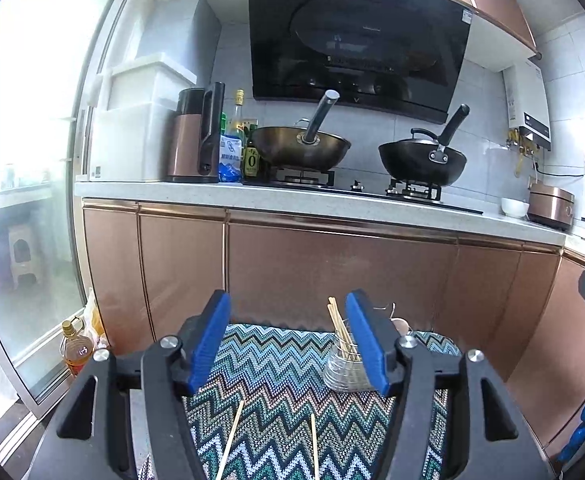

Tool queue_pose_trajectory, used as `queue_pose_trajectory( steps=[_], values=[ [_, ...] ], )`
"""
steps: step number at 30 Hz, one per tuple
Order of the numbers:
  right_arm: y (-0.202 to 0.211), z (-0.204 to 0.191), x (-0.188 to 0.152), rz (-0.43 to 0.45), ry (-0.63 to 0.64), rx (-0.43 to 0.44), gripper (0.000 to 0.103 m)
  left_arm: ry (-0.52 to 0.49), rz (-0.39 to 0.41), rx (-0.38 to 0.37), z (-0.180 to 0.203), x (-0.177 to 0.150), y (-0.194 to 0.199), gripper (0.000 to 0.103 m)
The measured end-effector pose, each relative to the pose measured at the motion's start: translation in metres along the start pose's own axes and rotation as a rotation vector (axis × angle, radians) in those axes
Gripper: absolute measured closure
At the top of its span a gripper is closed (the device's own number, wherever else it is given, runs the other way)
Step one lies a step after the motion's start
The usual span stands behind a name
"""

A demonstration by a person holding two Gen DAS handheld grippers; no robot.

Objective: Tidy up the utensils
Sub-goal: 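Withdraw both open tools and move them back over the cloth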

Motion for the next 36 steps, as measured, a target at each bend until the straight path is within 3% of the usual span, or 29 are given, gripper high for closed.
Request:
queue_pose_trajectory(
  steps=[6,20,36],
  values=[
    [0.001,0.000,-0.003,0.027,0.011,0.009,0.000,0.017,0.014,0.011,-0.004,-0.001,-0.001,0.044],
    [-0.007,0.006,-0.012,-0.004,-0.015,0.029,0.000,0.013,0.048,0.037,-0.008,-0.004,-0.006,0.044],
    [-0.012,0.002,-0.013,-0.067,0.048,0.001,0.000,-0.064,0.051,0.079,-0.005,-0.005,-0.005,0.044]
  ],
)
Point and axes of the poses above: each gripper's, at about its wrist camera, not at the fingertips, and y roughly against the way its jaws point, z to its right, x to its top, the point moved 2 cm from there along -y, roughly the way its jaws point, and after that the axes turned 4 degrees about y, right-handed, at the moved point
